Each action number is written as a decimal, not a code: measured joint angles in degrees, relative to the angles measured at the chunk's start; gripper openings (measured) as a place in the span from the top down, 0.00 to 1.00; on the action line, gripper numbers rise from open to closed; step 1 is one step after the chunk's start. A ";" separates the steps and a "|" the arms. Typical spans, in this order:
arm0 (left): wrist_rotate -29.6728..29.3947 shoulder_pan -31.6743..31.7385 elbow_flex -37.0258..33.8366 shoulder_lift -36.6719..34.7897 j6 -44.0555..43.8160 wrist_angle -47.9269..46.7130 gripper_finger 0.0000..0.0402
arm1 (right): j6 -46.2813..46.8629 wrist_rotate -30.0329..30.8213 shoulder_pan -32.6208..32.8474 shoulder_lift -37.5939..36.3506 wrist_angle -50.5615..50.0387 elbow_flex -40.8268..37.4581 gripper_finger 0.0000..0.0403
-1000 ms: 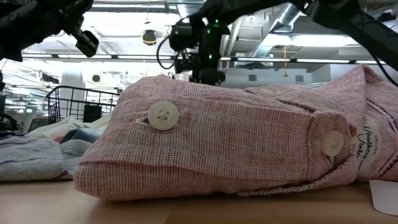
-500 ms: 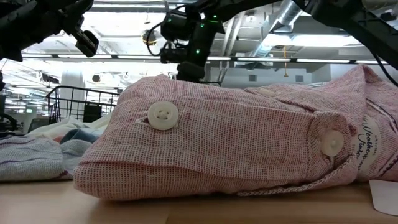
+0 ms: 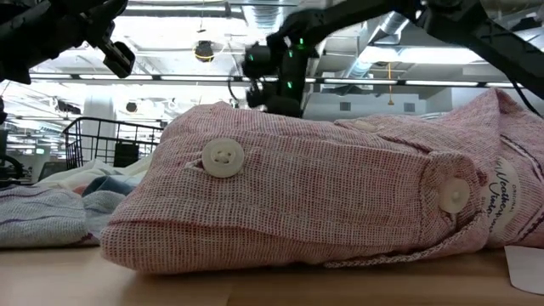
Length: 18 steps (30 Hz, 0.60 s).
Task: Pick & Place Cloths
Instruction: Put the light blue shorts into the transparent bin
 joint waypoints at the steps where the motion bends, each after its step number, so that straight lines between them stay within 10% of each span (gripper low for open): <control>1: 0.00 -0.02 -0.01 0.00 0.00 -0.01 1.00 | 0.02 0.09 -0.63 0.06 0.04 -0.82 0.04; 18: 0.00 -0.01 -0.02 0.00 0.00 -0.02 1.00 | 3.89 -2.19 -3.47 -0.09 11.69 -16.46 0.04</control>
